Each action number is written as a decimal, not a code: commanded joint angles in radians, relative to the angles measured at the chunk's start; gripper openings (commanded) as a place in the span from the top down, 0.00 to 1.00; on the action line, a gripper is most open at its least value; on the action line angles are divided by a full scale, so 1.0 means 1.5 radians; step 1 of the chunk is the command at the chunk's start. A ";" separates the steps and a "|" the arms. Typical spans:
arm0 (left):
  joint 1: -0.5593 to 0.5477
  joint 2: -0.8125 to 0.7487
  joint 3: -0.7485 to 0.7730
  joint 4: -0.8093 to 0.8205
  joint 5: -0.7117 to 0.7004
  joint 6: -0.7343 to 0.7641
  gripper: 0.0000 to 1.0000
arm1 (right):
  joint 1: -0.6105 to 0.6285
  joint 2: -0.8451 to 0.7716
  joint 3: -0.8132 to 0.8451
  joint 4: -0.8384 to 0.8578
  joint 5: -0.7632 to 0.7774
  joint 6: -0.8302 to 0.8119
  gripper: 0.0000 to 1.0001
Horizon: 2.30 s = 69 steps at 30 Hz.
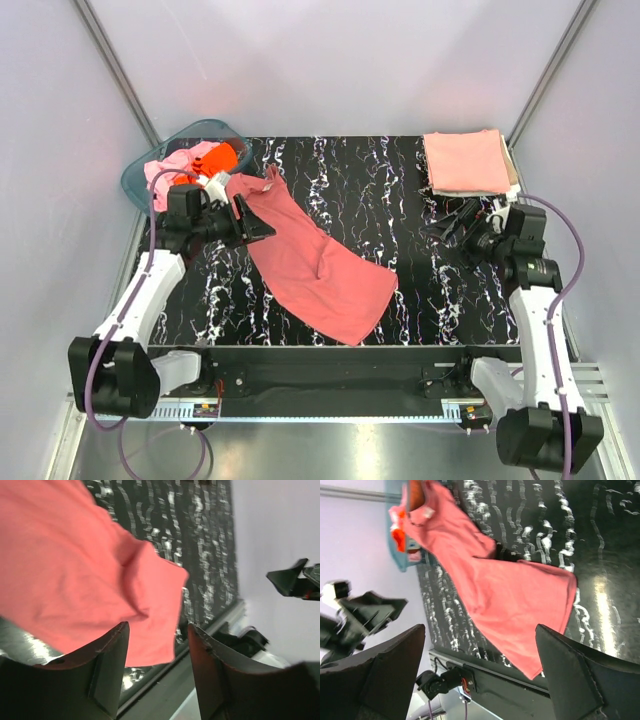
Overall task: Fold and stack the t-shirts
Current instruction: Move the tshirt to the center of the board, then flatten the tshirt out
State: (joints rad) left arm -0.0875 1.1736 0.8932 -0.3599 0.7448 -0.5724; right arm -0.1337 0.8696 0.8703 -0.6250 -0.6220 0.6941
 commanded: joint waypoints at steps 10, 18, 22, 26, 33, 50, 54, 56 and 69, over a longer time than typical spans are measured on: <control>0.000 0.108 0.108 -0.060 -0.135 0.110 0.44 | 0.271 0.313 0.000 0.145 0.241 0.052 0.29; 0.000 0.128 0.103 -0.063 -0.112 0.118 0.44 | 0.297 0.390 -0.042 0.153 0.299 0.044 0.49; 0.000 0.128 0.107 -0.055 -0.103 0.107 0.45 | 0.298 0.384 -0.048 0.151 0.342 0.022 0.49; 0.000 0.121 0.116 -0.054 -0.119 0.109 0.44 | 0.298 0.440 -0.028 0.152 0.327 -0.010 0.46; 0.008 0.168 0.219 -0.088 -0.225 0.109 0.43 | 0.299 0.455 -0.037 0.192 0.294 -0.037 0.57; 0.009 0.191 0.357 -0.179 -0.252 0.150 0.42 | 0.291 0.207 0.289 -0.105 0.554 -0.119 1.00; -0.002 0.217 0.353 -0.180 -0.241 0.147 0.42 | 0.291 0.148 0.280 -0.118 0.547 -0.121 1.00; -0.005 0.237 0.352 -0.186 -0.243 0.145 0.42 | 0.291 0.116 0.263 -0.123 0.563 -0.115 1.00; -0.022 0.373 0.326 -0.169 -0.267 0.145 0.41 | 0.291 0.093 0.211 -0.113 0.559 -0.134 1.00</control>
State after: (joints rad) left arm -0.1143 1.6806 1.3682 -0.6491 0.3405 -0.3660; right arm 0.3046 1.0256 1.1881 -0.8169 0.2005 0.5156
